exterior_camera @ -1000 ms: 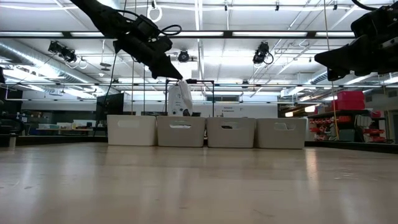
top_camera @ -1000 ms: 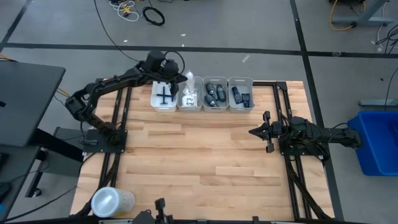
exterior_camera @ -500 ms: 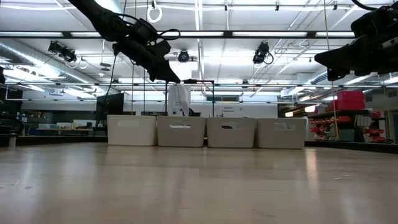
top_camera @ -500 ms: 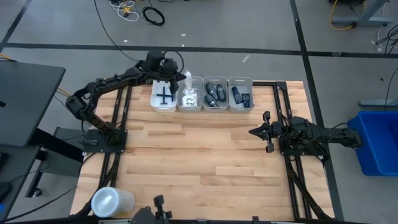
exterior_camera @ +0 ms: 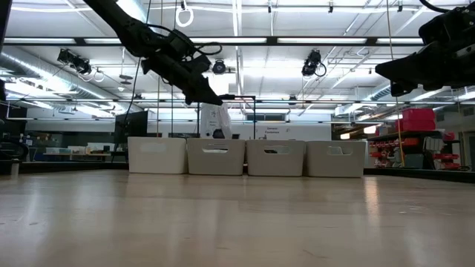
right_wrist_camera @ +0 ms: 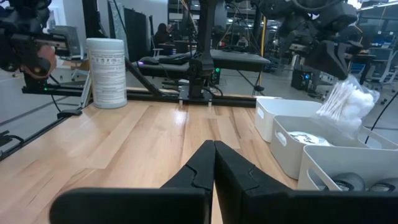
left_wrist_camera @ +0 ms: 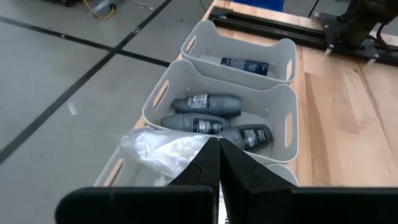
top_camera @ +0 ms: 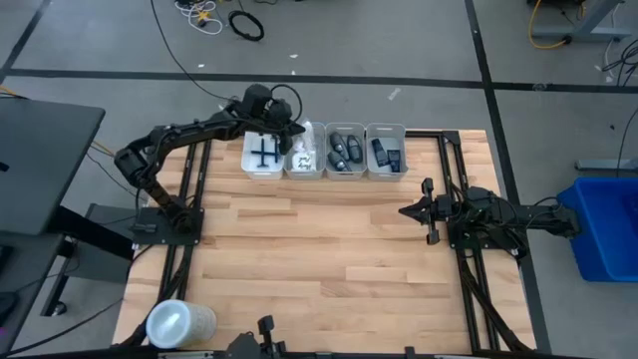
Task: Pick & Place Travel size toiletries
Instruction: Put the white cotton pack into the left gray bin
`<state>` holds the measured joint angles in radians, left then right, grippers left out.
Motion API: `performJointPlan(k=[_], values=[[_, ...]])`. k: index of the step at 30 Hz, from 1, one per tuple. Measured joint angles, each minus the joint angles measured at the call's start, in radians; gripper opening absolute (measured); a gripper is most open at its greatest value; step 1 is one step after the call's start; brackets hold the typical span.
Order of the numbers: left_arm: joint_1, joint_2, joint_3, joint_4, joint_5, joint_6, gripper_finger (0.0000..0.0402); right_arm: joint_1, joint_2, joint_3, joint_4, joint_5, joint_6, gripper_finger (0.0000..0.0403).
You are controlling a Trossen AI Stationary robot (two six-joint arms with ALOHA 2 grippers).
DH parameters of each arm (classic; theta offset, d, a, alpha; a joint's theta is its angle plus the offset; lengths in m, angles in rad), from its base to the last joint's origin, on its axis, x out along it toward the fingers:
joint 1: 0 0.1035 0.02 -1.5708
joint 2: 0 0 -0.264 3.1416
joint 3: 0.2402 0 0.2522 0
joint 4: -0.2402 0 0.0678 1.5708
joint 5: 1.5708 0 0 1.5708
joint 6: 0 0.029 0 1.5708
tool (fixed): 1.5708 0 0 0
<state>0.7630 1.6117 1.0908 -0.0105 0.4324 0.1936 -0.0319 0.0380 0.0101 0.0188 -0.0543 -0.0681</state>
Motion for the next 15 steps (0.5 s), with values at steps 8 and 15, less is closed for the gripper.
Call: performJointPlan(k=[8,15], values=[[-0.035,0.053,0.000,0.023,-0.005,-0.008,0.0004,0.000,0.000,0.000,0.000,0.000,0.000,0.0014],[-0.038,0.080,-0.001,0.014,-0.006,-0.019,0.0004,0.000,0.000,0.000,0.000,0.000,0.000,0.0014]])
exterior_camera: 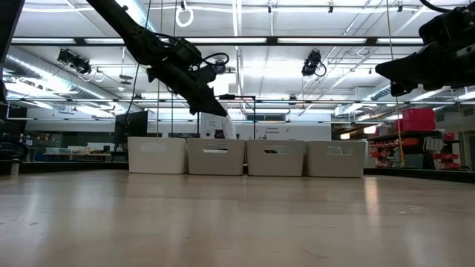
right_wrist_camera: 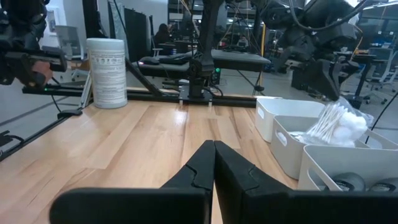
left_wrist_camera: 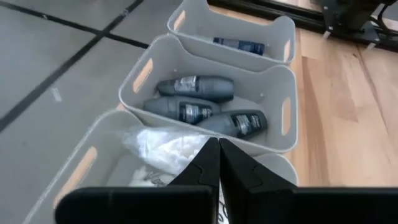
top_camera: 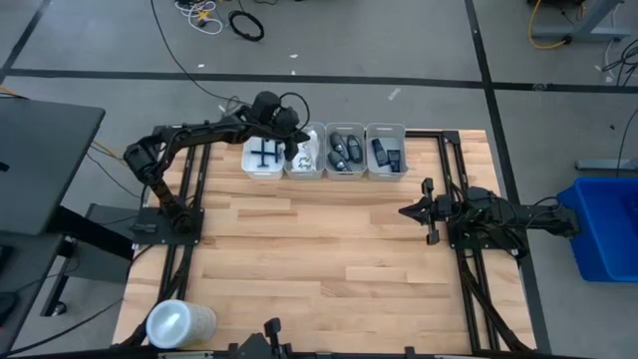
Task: Pick & Place Travel size toiletries
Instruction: Put the white cotton pack into the left gray bin, then return to Home Position
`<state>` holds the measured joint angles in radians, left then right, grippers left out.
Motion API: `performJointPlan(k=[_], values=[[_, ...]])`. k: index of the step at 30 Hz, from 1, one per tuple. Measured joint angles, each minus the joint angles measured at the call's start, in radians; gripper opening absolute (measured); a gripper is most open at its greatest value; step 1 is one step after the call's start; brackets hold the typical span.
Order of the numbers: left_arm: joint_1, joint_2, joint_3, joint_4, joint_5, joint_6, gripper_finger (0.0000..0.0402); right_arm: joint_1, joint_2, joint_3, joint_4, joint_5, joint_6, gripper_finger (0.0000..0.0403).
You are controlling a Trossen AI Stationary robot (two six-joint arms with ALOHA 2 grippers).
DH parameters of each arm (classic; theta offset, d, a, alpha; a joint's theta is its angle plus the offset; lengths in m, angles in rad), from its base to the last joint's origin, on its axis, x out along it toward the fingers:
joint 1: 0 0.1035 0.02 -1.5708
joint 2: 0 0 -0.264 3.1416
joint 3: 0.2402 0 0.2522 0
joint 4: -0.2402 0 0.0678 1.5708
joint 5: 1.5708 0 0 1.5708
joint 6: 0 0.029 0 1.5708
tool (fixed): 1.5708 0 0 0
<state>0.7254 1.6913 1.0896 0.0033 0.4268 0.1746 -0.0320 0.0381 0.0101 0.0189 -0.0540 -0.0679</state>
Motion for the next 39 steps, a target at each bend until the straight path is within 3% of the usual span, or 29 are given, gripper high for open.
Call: performJointPlan(k=[11,18,28,34,39], values=[[0.008,-0.001,0.000,-0.018,-0.072,-0.011,0.0016,0.000,0.000,0.000,0.000,0.000,0.000,0.0014],[0.007,-0.001,0.000,-0.062,-0.137,-0.017,0.0091,0.000,0.000,0.000,0.000,0.000,0.000,0.0014],[0.007,-0.002,0.000,-0.076,-0.139,-0.012,0.0198,0.000,0.000,0.000,0.000,0.000,0.000,0.0014],[0.008,-0.015,0.001,-0.078,-0.124,0.001,0.0229,0.000,0.000,0.000,0.000,0.000,0.000,0.0014],[0.004,-0.031,0.001,-0.082,-0.088,-0.007,0.0230,0.000,0.000,0.000,0.000,0.000,0.000,0.0014]])
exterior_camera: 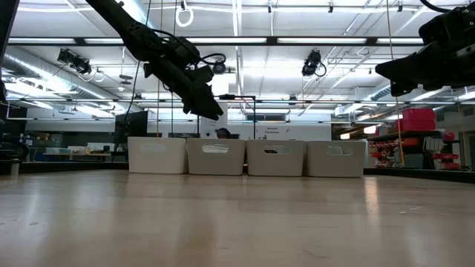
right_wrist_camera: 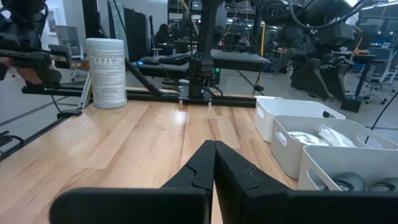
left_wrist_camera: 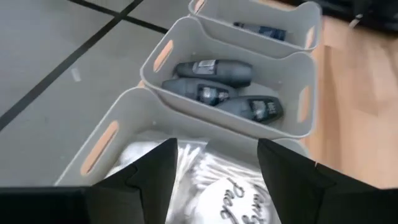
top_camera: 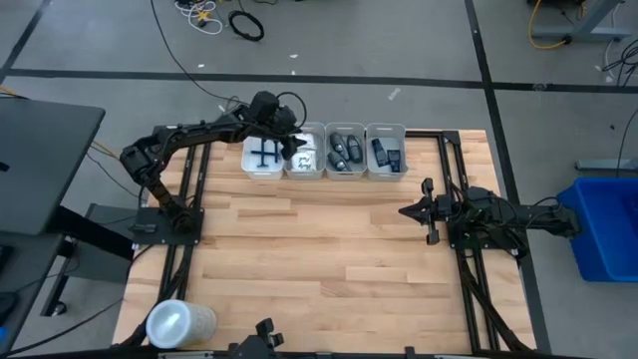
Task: Pick & Place Travel size toiletries
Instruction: Return to Home Position
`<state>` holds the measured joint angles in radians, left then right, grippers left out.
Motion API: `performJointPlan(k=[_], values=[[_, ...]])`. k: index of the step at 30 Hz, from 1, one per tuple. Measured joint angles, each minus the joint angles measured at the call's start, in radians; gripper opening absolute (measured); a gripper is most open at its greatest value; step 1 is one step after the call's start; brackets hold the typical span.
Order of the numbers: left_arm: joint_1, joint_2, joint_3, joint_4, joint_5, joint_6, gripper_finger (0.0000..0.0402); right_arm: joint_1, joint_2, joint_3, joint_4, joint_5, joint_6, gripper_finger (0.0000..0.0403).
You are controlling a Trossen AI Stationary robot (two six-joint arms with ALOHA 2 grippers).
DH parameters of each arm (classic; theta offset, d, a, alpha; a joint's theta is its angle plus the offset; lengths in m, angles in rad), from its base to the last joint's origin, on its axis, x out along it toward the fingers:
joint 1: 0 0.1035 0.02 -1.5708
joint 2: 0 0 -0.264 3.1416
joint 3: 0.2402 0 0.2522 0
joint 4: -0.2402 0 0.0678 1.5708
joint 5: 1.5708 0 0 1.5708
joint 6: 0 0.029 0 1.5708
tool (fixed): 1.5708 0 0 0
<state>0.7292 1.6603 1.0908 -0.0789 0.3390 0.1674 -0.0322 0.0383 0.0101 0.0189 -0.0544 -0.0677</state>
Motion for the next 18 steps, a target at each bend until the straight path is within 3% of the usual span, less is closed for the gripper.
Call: performJointPlan(k=[10,18], values=[[-0.039,-0.107,0.000,-0.010,0.013,-0.034,0.0194,0.000,0.000,0.000,0.000,0.000,0.000,0.0014],[-0.133,-0.151,0.000,-0.009,0.014,-0.090,0.0150,0.000,0.000,0.000,0.000,0.000,0.000,0.0014]])
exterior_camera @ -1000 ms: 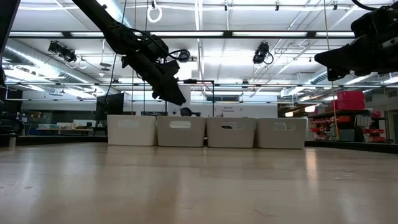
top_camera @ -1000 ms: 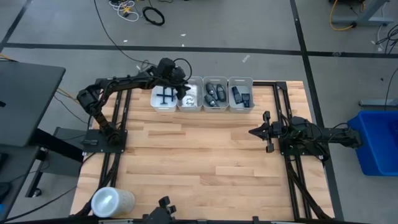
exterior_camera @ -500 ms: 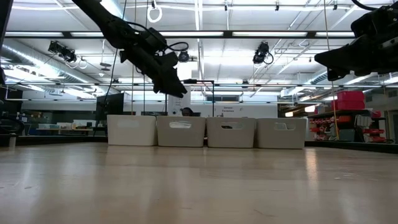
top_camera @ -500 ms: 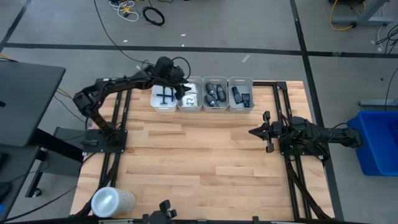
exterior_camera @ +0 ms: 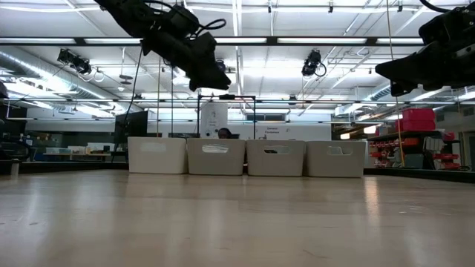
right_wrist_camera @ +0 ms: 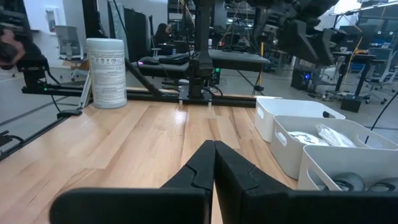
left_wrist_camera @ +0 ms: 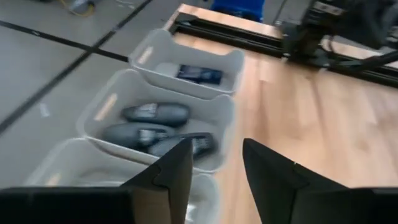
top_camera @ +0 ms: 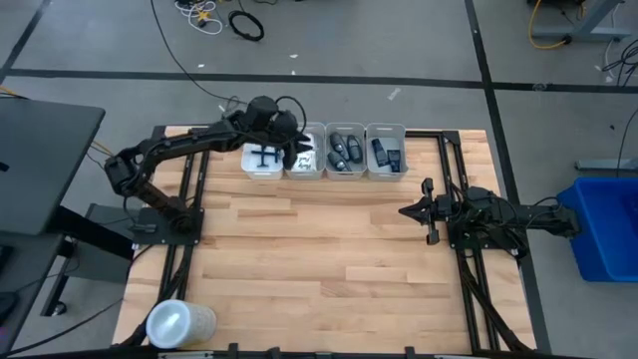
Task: Pick & Place Travel size toiletries
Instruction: Return to Home Position
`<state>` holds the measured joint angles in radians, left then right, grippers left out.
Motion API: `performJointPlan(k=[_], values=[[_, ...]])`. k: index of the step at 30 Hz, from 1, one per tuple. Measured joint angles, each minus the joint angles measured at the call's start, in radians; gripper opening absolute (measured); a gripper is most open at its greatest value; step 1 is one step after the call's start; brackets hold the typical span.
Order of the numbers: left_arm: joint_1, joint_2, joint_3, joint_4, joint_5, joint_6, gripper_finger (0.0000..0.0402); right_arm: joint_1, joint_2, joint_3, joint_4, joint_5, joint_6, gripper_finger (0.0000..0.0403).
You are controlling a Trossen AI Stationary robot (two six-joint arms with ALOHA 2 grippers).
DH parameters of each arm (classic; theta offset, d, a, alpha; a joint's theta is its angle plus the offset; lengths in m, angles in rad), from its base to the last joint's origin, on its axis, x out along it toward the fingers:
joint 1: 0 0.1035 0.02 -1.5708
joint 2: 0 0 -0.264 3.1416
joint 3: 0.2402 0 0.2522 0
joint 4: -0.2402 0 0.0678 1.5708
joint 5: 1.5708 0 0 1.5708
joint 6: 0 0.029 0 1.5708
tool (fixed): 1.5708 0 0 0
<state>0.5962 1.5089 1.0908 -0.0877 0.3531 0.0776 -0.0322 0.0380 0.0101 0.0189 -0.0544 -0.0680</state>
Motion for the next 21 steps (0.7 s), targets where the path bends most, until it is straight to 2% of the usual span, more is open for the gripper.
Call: performJointPlan(k=[6,13,17,21], values=[[-0.112,0.000,0.000,-0.002,-0.024,-0.016,0.0123,0.000,0.000,0.000,0.000,0.000,0.000,0.0014],[-0.254,0.000,0.000,-0.018,-0.190,0.014,0.0091,0.000,0.000,0.000,0.000,0.000,0.000,0.0014],[-0.312,0.000,0.000,-0.099,-0.312,0.045,0.0066,0.000,0.000,0.000,0.000,0.000,0.000,0.0014],[-0.355,0.000,-0.027,-0.146,-0.341,0.066,0.0038,0.000,0.000,0.000,0.000,0.000,0.000,0.0014]])
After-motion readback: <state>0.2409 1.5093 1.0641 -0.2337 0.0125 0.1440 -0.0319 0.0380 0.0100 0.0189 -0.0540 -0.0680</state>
